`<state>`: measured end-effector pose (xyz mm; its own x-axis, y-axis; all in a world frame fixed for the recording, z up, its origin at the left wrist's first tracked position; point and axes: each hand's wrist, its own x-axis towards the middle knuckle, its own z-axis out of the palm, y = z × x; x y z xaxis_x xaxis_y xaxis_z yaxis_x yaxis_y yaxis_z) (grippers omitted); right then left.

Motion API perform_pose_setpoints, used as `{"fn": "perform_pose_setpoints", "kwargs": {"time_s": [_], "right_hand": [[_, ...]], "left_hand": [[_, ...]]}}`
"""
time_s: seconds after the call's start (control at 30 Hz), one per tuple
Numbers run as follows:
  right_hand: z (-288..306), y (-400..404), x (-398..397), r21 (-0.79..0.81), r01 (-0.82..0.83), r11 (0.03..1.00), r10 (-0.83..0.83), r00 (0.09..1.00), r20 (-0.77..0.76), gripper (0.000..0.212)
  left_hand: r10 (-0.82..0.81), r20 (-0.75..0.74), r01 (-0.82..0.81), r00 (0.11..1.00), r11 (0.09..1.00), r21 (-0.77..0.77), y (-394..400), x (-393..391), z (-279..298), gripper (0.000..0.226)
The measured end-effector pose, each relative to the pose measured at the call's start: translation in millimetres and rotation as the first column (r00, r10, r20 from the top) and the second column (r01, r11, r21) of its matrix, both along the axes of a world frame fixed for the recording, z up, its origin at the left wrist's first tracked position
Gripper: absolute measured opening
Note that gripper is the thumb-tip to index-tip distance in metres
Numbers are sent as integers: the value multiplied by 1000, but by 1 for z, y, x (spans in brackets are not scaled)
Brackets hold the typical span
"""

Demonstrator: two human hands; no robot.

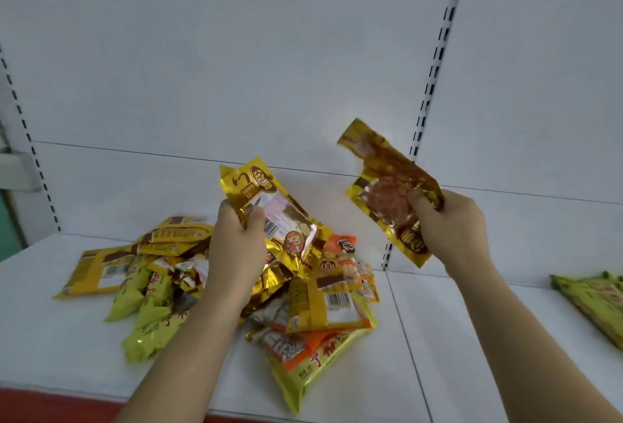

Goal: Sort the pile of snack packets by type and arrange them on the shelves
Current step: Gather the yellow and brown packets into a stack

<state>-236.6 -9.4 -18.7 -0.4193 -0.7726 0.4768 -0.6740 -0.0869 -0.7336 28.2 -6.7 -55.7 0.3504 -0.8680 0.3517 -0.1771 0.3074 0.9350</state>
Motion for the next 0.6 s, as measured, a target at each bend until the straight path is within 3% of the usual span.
{"fn": "perform_pose_setpoints", "kwargs": {"time_s": [0.1, 0.2, 0.3, 0.37, 0.43, 0.5, 0.6], "right_hand": [[11, 15, 8, -35, -10, 999, 13, 997, 81, 49], [2, 27, 31, -194, -52, 980, 11, 978, -207, 40], [-21, 29, 55, -349, -203, 915, 26, 892, -452, 28], [-32, 29, 67, -346, -281, 895, 71, 856, -511, 23], [-36, 32, 75, -310, -315, 897, 115, 844, -524, 23], [-39, 34, 78, -275, -333, 902, 148, 836, -528, 24], [-44, 40, 85, -192, -423, 885, 277, 813, -513, 27]], "left_hand": [[-9, -29, 8, 1000, 999, -32, 3, -15, 8, 6], [-91, -26, 90, 996, 996, -17, 11, -37, 13, 9], [-179, -103, 183, 978, 983, 28, 18, -62, 12, 20], [-216, -255, 234, 943, 971, 41, 24, -71, 9, 19], [-247, -370, 278, 895, 960, 32, 27, -74, 8, 35], [-299, -407, 330, 863, 944, 5, 29, -74, 8, 63], [-368, -386, 387, 846, 922, -32, 30, -71, 5, 81]]}}
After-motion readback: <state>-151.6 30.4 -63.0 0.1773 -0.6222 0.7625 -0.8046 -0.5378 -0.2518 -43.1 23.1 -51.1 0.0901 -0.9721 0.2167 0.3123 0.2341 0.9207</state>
